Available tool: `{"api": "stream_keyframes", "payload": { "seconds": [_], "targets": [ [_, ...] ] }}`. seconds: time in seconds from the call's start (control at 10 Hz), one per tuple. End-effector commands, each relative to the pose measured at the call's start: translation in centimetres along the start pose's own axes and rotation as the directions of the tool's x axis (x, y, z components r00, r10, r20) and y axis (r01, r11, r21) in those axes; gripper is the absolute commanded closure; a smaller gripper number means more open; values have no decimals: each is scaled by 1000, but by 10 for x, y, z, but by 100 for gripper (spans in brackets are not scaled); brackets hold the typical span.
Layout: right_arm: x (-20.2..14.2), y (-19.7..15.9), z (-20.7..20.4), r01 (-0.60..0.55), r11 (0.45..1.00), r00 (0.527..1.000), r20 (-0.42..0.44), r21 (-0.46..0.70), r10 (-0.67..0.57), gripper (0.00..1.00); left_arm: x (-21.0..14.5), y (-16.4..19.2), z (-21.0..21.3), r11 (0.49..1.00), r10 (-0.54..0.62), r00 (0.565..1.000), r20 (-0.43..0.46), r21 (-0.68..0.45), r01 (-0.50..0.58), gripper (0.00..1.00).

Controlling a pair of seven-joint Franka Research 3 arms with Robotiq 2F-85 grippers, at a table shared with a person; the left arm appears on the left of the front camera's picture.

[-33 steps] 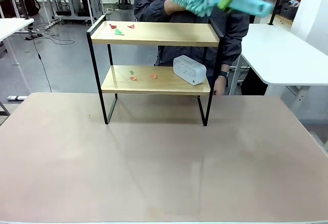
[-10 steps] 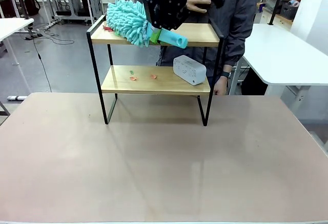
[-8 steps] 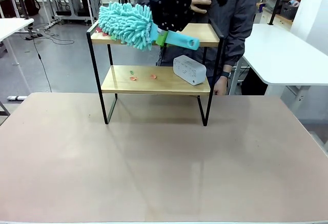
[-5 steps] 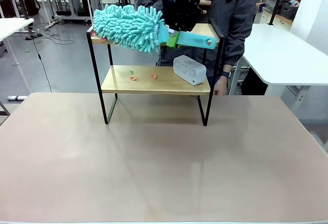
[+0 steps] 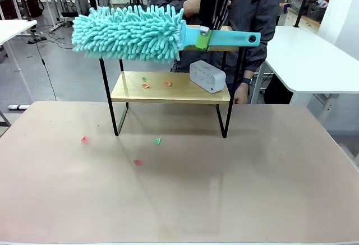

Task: Clean the shelf.
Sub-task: Clean the specific tier of the Shelf with the Duster once objects are removed.

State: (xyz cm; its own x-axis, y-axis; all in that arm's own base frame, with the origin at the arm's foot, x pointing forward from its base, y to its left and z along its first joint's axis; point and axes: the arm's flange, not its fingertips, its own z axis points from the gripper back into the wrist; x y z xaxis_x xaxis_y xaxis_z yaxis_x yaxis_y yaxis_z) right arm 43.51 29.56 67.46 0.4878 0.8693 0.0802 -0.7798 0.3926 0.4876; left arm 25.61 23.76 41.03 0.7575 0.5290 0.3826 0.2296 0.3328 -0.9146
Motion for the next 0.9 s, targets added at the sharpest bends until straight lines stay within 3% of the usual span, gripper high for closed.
{"api": "stream_keyframes", "payload": {
  "seconds": [0.0,0.3,0.5,0.7,0.8],
  "targets": [
    [-12,1,4,-7,999,999,34,31,6,88,0,-1,-2,999,-24,1000,15,-21,24,0],
    [-13,0,5,-16,999,1000,25,42,15,88,0,-1,-2,999,-24,1000,15,-21,24,0],
    [-36,1,19,-64,993,996,66,94,58,88,0,-1,-2,999,-24,1000,15,-21,24,0],
    [-120,-1,63,-21,990,954,297,142,-22,88,0,-1,-2,999,-24,1000,15,-21,24,0],
    [-168,-4,78,92,988,900,415,122,-135,88,0,-1,-2,999,-24,1000,15,-21,24,0]
  ]
}}
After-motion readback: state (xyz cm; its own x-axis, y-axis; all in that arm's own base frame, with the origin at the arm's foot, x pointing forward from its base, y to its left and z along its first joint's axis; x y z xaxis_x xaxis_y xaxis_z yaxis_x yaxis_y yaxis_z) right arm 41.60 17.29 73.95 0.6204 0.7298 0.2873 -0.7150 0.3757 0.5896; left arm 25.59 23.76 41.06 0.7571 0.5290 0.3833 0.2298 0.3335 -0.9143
